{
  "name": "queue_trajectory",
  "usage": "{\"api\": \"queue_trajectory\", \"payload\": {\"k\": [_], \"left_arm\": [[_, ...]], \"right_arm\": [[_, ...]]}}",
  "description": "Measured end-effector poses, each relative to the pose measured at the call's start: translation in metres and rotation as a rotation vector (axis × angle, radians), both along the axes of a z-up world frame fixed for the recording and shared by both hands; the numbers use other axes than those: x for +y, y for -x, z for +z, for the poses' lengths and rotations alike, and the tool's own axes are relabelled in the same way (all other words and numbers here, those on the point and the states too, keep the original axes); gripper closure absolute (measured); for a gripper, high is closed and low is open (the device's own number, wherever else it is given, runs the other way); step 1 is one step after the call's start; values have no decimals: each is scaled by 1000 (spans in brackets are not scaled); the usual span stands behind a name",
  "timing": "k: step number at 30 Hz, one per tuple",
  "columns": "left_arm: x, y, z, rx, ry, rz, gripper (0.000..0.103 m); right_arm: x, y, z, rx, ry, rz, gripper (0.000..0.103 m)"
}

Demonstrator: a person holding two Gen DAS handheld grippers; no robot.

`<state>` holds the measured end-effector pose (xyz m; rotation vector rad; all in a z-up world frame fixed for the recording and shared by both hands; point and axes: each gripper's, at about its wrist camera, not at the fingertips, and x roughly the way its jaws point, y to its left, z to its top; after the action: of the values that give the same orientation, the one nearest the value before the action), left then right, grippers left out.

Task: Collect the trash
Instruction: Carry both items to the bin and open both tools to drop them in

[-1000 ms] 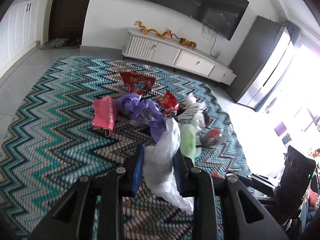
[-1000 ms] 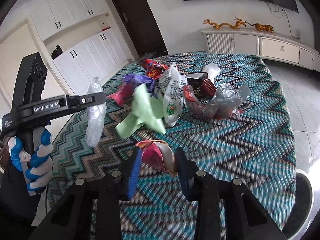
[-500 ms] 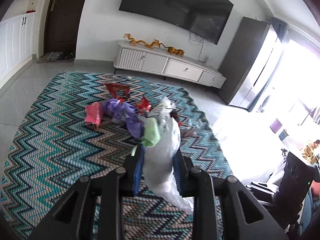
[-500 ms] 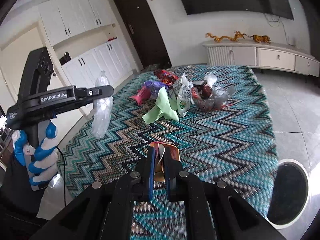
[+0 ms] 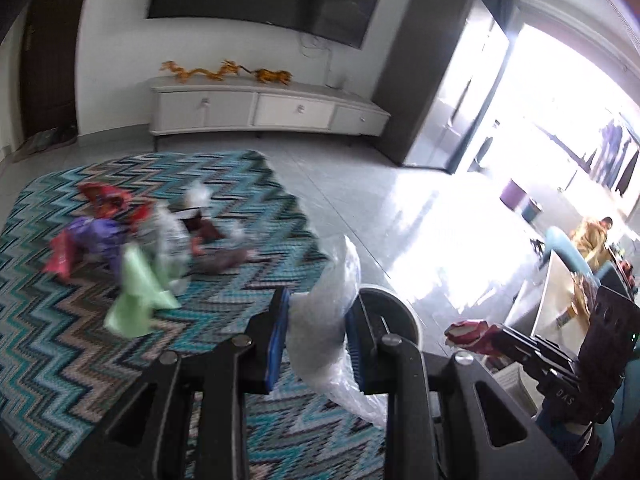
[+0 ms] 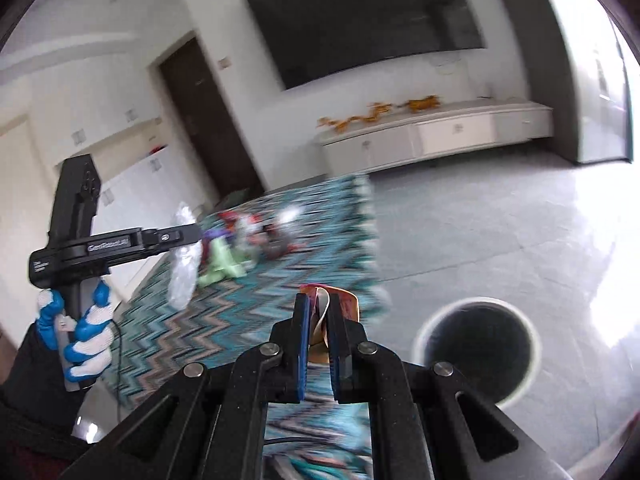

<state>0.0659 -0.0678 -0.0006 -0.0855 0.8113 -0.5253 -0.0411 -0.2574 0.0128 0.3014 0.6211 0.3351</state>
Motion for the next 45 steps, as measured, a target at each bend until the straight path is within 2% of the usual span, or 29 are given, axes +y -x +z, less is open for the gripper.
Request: {"api": "queue_trajectory", "payload": {"k": [3, 8, 14, 20, 22, 24, 25, 27, 32, 37, 45], "left_arm": [[-49, -17, -11, 32, -28, -63, 77], [-121, -50, -40, 101, -73, -124, 75], [-178, -86, -80, 164, -105, -171, 75], [-221, -116, -120, 253, -109, -223, 72], [-228, -122, -130, 274, -108, -234, 65], [-233, -127, -138, 284, -114, -241, 53], [-234, -129, -141, 284, -117, -240, 49], [-235, -131, -145, 286, -119, -245, 48], [-226, -121, -131, 252, -108, -251, 48], [-209, -103, -103, 144, -115, -225, 48], [-169, -60, -48, -54, -110, -148, 48]], "right_arm": [[-37, -7, -15, 35, -30, -90, 94], [-75, -32, -44, 102, -32, -173, 94], [-110, -68, -80, 191, -32, -229, 93], [-122, -102, -121, 285, -27, -252, 91], [-127, -109, -133, 311, -28, -258, 87], [-131, -115, -145, 334, -24, -268, 70], [-133, -117, -150, 348, -19, -276, 65], [-135, -119, -156, 363, -10, -287, 62], [-141, -111, -154, 365, -20, -311, 62], [-141, -96, -134, 325, -29, -332, 62], [-125, -53, -80, 219, 3, -335, 62]]}}
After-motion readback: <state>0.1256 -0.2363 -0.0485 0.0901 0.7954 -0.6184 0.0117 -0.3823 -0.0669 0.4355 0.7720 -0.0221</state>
